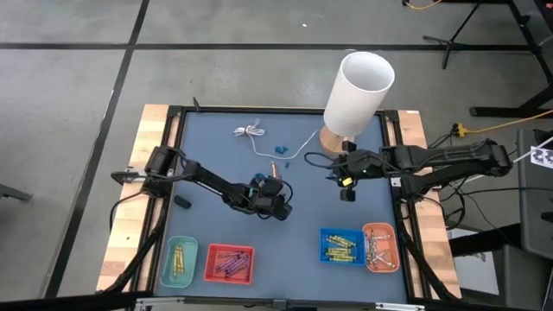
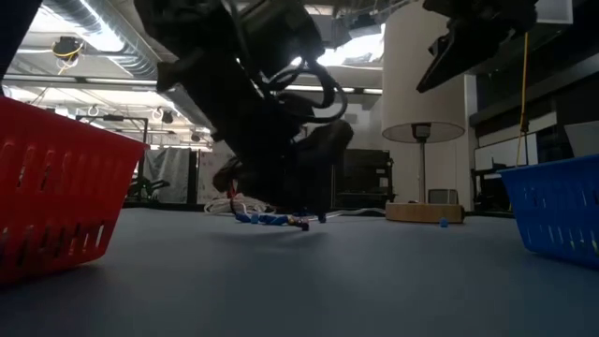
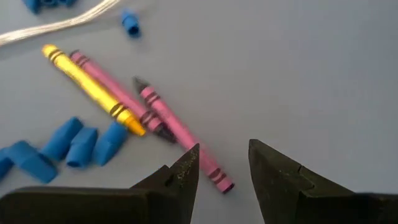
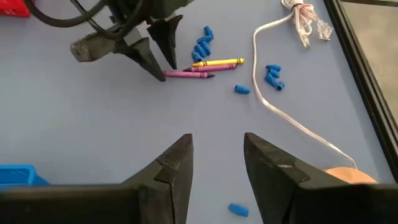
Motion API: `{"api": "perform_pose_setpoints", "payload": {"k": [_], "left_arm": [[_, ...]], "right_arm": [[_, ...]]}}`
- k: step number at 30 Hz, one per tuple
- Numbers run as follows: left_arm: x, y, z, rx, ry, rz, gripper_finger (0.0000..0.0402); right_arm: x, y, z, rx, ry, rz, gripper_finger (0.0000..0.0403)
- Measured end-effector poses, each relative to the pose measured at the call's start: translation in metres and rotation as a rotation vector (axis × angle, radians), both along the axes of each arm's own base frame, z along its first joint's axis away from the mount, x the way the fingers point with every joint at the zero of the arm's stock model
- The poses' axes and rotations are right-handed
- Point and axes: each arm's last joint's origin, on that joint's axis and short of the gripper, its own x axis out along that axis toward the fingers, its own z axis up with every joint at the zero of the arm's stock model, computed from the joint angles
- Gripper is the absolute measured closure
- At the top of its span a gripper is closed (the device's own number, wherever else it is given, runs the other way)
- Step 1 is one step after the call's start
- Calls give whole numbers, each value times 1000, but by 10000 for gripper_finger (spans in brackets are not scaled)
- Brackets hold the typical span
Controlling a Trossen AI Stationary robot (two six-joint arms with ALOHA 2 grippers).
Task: Sort crayons
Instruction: Put the red crayon into the red basket
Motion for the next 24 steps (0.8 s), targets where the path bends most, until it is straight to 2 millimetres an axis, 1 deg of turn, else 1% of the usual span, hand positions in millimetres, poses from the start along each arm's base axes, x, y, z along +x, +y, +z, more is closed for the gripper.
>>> {"api": "perform_pose_setpoints", "payload": {"k": [5,14,19,21,24], "left_arm": [[-2,2,-7,-1,28,22,278],[-2,3,-8,-41,43,5,278],[-3,4,-8,-70,45,33,278],[-4,4,-9,-75,55,29,283],[-4,3,-9,-81,59,25,304]], "right_arm": [[0,0,0,2,-1,1,262],[0,0,0,1,-2,1,262],[0,0,0,2,-2,1,262],[0,0,0,2,-1,1,262],[0,0,0,2,-1,1,262]]}}
